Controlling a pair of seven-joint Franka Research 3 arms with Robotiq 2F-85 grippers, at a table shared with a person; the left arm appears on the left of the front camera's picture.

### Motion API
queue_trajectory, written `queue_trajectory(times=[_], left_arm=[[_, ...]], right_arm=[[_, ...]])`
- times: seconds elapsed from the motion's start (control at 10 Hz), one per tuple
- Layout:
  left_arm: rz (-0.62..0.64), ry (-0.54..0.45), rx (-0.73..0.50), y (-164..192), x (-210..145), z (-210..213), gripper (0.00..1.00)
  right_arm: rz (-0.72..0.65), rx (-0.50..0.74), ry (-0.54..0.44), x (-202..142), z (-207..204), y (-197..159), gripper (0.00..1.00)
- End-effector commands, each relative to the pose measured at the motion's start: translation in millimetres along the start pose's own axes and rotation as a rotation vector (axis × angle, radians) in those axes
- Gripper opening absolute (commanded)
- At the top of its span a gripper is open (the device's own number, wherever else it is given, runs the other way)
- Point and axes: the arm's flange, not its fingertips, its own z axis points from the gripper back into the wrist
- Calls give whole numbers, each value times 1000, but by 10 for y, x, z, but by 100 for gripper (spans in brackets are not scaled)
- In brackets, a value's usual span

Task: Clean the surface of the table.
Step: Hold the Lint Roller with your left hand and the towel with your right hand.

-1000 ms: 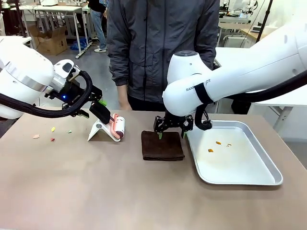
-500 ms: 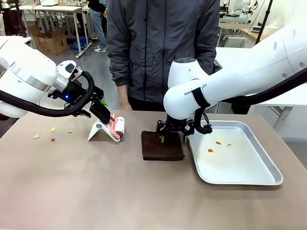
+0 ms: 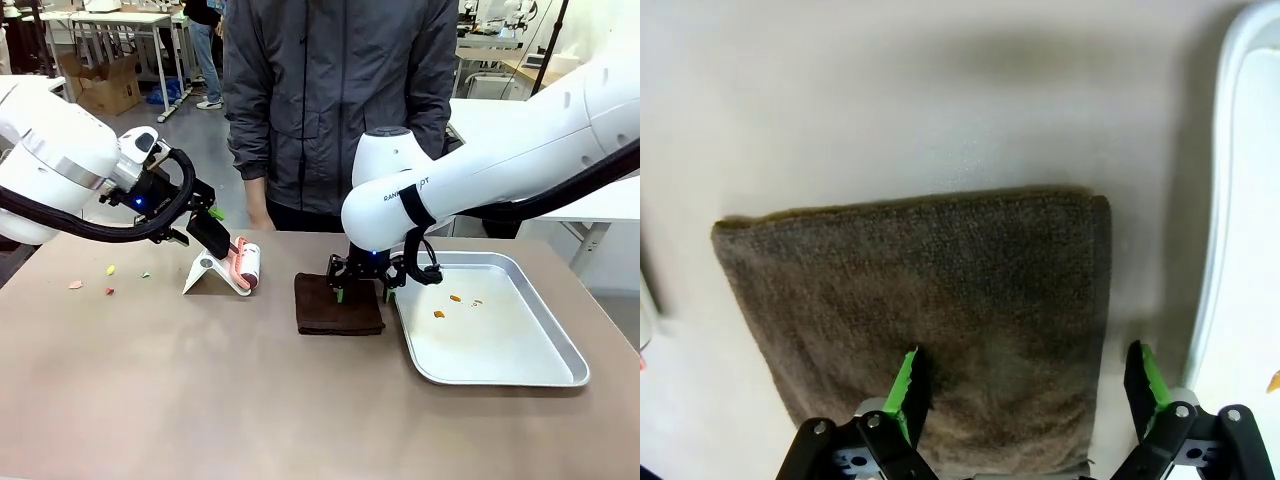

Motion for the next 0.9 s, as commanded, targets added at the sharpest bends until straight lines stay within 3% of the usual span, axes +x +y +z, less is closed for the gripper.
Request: queue_trajectory(times=[0.0, 0.1, 0.2, 0.3, 0.6, 0.8], left_arm=[[-11, -7, -33, 40, 55, 3, 86], [-13, -3, -42, 45, 57, 4, 40], [-12, -4, -58, 37, 63, 8, 27], [-15, -5, -66, 34, 63, 10, 0], [-28, 3, -80, 46, 56, 30, 3], [-28, 5, -75, 43, 58, 24, 0]], right_arm=[[3, 40, 9, 37, 2, 23, 78], [-1, 45, 17, 38, 1, 24, 40], [0, 46, 18, 39, 3, 26, 19], [0, 49, 21, 44, -2, 23, 0], [-1, 54, 33, 52, -27, 15, 4], [-8, 59, 38, 61, -34, 7, 0]])
